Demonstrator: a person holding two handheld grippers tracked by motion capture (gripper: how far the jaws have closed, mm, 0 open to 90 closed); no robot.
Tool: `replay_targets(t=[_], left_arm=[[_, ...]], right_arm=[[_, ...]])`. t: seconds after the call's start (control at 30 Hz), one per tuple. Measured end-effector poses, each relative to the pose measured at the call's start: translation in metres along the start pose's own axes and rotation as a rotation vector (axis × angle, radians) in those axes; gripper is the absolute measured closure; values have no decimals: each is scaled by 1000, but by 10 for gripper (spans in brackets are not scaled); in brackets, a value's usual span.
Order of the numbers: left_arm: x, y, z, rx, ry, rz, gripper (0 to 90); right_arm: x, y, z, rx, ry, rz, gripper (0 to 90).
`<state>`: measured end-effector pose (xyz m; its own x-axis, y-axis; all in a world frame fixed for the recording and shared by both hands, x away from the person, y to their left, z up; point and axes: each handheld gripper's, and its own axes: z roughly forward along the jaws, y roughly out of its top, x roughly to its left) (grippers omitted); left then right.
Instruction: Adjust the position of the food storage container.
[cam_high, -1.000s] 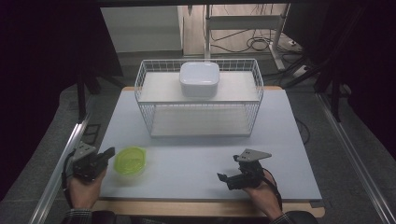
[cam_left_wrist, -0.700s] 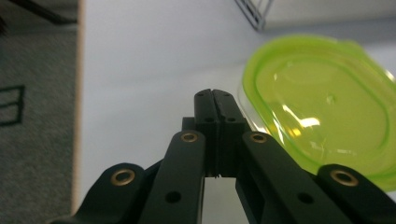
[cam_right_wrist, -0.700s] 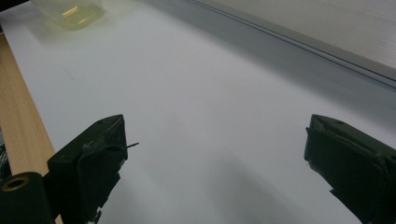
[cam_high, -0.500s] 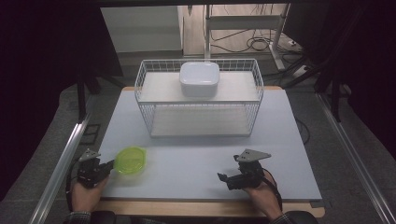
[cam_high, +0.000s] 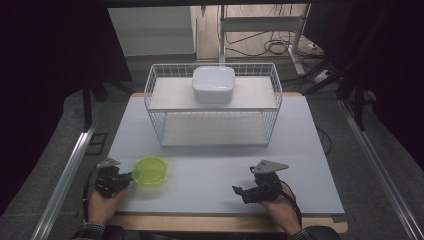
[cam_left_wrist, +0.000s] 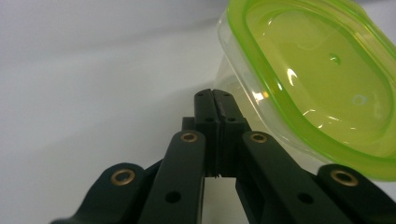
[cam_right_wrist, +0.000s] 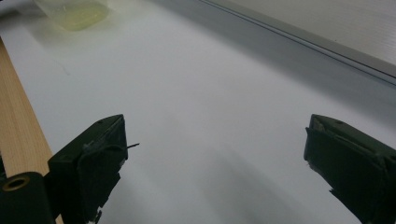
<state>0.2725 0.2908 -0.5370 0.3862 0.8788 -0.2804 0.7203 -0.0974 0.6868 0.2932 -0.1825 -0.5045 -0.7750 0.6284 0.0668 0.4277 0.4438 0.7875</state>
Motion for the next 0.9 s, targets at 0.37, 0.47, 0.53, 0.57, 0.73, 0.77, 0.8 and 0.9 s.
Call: replay_targets(t=[0.37, 0.47, 0.53, 0.57, 0.73, 0.77, 0.8, 0.9], left_arm=[[-38, 15, 28, 13, -83, 55, 897], [-49, 18, 35, 24, -106, 73, 897], [-57, 19, 40, 31, -121, 86, 897], [-62, 20, 43, 38, -130, 95, 897], [-80, 20, 51, 71, -163, 138, 896], [-83, 19, 52, 74, -168, 145, 896], [-87, 19, 53, 80, -174, 154, 896], [-96, 15, 52, 94, -179, 175, 895]], right_arm=[[0, -1, 1, 11, 0, -4, 64], [0, -1, 2, 13, 1, -6, 64], [0, -1, 2, 14, 1, -6, 64], [0, -1, 2, 14, 1, -6, 64], [0, -1, 2, 16, 0, -5, 64], [0, -1, 1, 18, 0, -5, 64], [0, -1, 1, 18, 0, -5, 64], [0, -1, 1, 19, 0, -7, 64]])
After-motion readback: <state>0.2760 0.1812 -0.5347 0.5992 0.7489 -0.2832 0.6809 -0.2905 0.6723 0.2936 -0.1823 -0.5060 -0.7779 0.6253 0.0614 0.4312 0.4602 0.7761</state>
